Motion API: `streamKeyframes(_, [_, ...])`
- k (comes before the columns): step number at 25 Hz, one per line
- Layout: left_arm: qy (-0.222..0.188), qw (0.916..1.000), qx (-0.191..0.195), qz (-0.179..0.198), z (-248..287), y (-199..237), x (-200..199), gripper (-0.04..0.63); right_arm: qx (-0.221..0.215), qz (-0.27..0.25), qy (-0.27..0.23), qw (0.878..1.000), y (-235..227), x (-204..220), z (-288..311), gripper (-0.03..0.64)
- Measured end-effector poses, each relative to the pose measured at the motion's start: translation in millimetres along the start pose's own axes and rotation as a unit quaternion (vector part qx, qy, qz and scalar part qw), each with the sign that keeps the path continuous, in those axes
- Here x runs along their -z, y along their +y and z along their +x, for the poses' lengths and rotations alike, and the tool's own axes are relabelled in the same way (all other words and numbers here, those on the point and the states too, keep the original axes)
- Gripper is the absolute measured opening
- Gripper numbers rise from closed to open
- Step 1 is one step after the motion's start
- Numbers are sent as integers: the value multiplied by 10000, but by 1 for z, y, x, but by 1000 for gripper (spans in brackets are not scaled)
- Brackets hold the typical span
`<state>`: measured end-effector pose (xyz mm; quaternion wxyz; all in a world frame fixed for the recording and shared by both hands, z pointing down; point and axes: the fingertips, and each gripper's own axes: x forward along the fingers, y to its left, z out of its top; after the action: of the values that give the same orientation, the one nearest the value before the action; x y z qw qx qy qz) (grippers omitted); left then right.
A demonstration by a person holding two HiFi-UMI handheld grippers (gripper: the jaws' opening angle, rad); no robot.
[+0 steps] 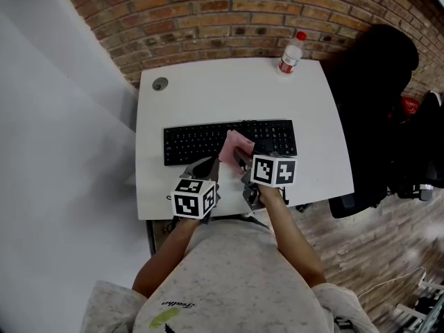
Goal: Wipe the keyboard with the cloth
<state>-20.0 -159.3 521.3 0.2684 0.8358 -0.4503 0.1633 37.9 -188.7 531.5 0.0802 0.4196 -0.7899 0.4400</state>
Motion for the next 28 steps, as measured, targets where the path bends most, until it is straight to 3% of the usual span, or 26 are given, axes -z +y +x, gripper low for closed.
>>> streamKeyframes(28, [202,9979,535,308,66,-71,-9,-3,558,28,-227,9982,-84,-21,-64,26])
